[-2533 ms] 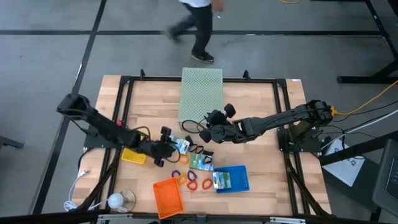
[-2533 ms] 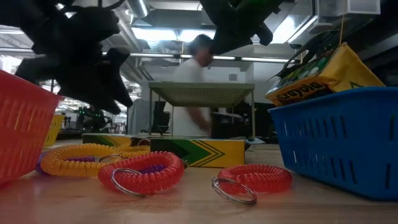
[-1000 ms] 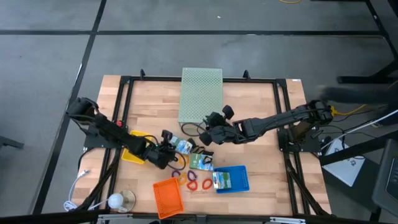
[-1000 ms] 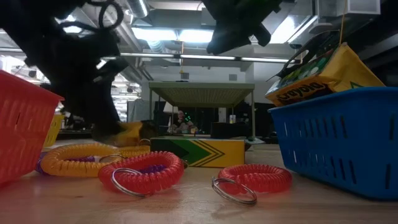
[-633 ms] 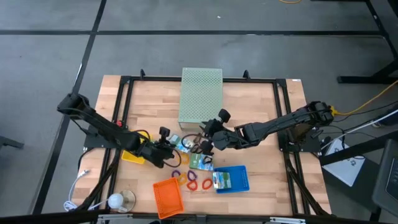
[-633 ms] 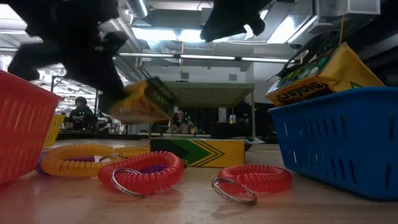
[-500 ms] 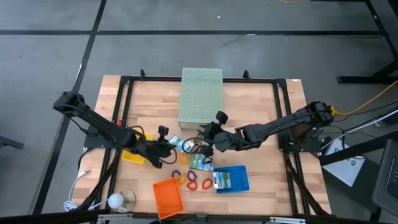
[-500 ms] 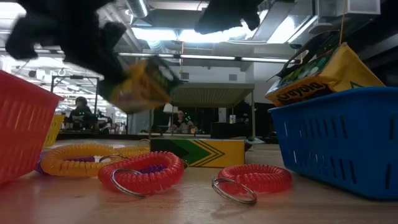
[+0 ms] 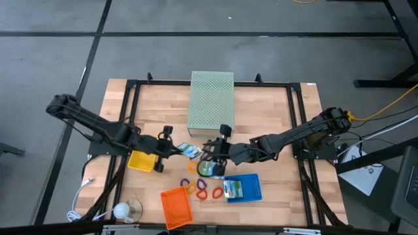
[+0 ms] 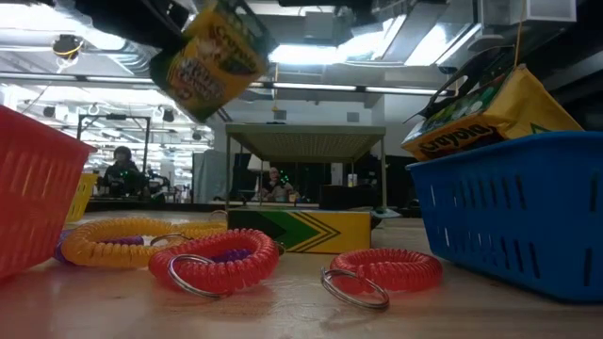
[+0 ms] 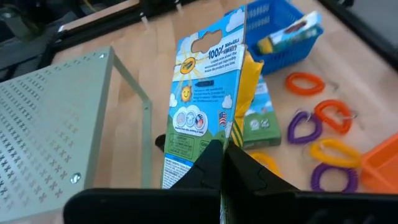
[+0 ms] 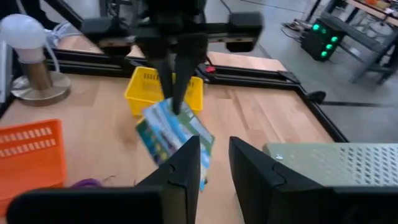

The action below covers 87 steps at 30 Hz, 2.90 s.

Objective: Pick & Place Office Desk Supplies
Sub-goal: Put the crayon box into the blue bin

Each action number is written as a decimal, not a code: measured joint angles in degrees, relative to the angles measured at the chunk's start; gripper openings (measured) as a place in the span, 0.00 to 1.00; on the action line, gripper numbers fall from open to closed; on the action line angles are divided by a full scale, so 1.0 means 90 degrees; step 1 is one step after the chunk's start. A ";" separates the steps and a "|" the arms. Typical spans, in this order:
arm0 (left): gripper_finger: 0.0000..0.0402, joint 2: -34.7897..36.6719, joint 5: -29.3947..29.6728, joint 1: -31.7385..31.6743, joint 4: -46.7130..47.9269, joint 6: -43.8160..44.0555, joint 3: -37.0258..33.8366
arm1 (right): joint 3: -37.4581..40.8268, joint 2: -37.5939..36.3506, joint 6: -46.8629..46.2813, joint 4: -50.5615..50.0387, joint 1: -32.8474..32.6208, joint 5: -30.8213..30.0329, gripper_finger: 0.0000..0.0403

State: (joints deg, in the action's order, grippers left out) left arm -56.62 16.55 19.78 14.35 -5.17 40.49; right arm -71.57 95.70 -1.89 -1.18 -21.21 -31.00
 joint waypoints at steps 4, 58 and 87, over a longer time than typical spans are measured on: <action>0.00 0.0145 -0.0433 -0.0242 -0.0078 -0.0002 0.0000 | -0.0002 0.0057 0.0027 0.0225 -0.0002 0.0047 0.24; 0.01 0.0172 -0.1145 -0.0669 -0.0372 -0.0330 -0.0005 | -0.0002 0.0495 0.0597 0.0706 0.0333 0.1064 0.02; 0.36 0.1270 0.2901 0.0096 0.0432 -0.0583 -0.0458 | -0.0495 0.0244 -0.0864 0.0325 0.0192 -0.0129 0.01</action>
State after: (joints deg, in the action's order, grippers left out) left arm -45.19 42.67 20.65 18.24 -10.41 36.36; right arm -76.03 97.89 -9.67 1.74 -19.49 -32.16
